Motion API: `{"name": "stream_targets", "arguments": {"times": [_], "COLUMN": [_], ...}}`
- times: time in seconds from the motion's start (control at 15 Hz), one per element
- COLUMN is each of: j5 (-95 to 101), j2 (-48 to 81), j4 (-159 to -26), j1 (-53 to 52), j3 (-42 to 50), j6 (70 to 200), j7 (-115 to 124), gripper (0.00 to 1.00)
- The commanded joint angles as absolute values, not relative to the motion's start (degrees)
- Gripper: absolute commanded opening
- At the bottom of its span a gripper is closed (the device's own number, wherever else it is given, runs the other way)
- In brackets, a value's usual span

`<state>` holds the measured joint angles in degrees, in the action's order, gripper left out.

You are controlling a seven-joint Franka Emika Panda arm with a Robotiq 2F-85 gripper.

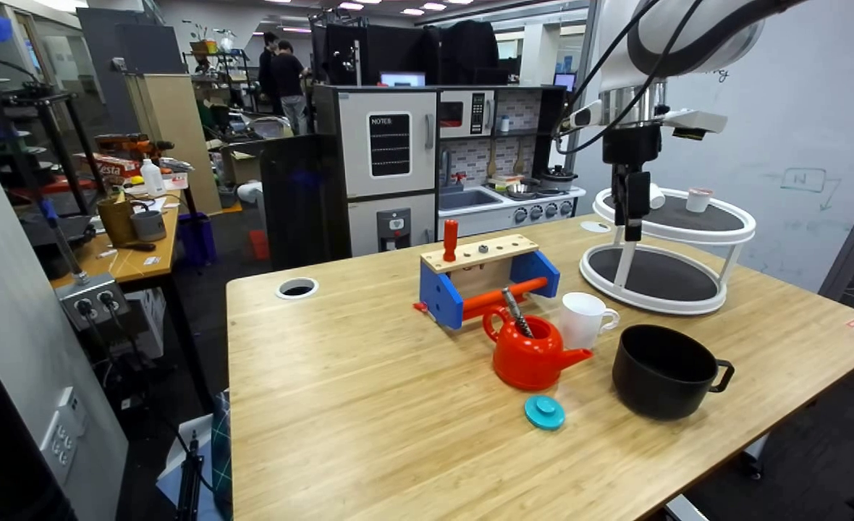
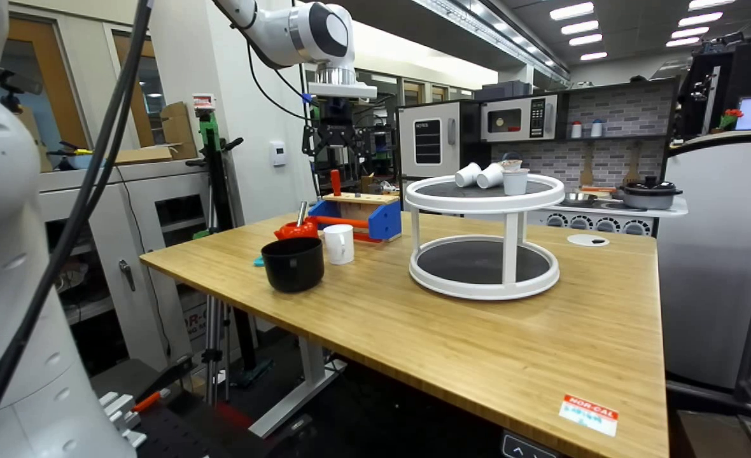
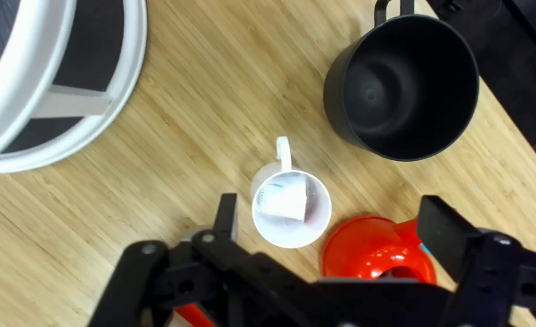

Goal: Put one of the cups atop the stand in the mug and another in the bowl, then place the marker in the kettle on the table

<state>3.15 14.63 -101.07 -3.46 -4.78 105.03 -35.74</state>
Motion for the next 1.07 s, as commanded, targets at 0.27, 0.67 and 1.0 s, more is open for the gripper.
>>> {"name": "stream_targets", "arguments": {"times": [0.27,0.67,1.0], "j5": [2.9,0.9,-0.7], "j2": [22.4,23.7,23.0], "j4": [-89.4,-86.6,-88.6], "j1": [-0.5,1.5,2.5], "j3": [-1.1,1.2,1.4], "j6": [98.7,91.5,92.5], "j7": [-17.1,-4.2,-3.7], "gripper": [1.0,1.0,1.0]}}
